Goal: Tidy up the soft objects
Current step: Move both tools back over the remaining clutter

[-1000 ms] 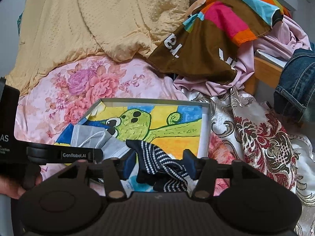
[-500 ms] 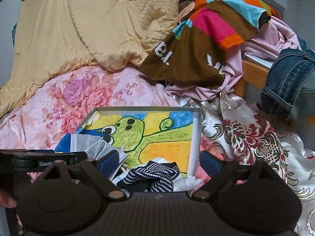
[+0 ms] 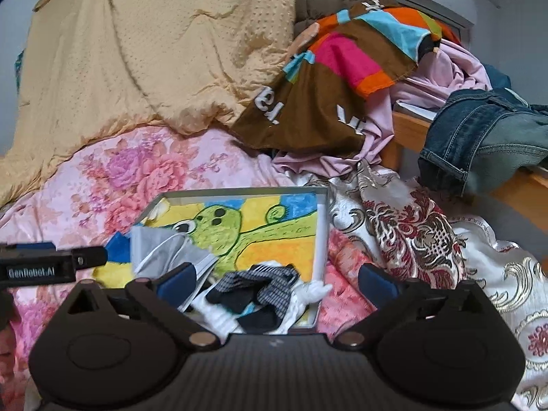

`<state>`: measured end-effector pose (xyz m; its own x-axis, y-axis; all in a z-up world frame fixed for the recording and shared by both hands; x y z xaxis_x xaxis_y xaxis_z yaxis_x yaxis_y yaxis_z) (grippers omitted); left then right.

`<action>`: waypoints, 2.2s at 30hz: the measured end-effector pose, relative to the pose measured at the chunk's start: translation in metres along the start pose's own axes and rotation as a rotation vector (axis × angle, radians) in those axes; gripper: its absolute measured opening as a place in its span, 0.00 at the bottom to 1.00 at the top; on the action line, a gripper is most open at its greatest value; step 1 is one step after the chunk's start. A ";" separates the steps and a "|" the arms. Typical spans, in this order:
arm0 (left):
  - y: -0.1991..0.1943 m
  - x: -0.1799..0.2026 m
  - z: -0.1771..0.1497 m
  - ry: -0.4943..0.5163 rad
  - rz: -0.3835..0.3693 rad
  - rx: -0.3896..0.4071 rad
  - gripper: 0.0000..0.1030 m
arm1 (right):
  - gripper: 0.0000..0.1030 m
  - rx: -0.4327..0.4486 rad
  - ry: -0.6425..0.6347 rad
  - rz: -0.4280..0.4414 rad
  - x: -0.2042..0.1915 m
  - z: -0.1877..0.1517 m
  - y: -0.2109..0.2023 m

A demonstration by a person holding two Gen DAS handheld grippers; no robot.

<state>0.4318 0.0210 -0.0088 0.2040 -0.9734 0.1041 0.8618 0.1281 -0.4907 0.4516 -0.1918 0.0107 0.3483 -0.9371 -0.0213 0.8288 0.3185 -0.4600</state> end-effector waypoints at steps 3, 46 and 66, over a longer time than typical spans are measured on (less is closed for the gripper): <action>-0.018 -0.002 -0.002 0.000 -0.009 0.020 0.97 | 1.00 0.023 -0.031 0.015 -0.012 -0.004 -0.018; -0.187 -0.043 -0.089 0.082 -0.123 0.120 0.99 | 1.00 0.141 0.148 -0.041 -0.059 -0.079 -0.174; -0.204 -0.085 -0.139 0.105 -0.155 0.081 0.99 | 1.00 0.073 0.032 0.061 -0.124 -0.123 -0.185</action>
<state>0.1742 0.0510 -0.0380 0.0199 -0.9965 0.0807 0.9147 -0.0145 -0.4038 0.2008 -0.1525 -0.0108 0.3861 -0.9193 -0.0762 0.8366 0.3838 -0.3910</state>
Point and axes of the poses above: each gripper's, at about its wrist camera, not at the fingertips, and y roughly the way its jaws point, x to its right, z to its top, the point moved 9 cm from there along y, roughly the way its jaws point, and after that the axes turned 4 degrees about x, right-handed, at the moved point
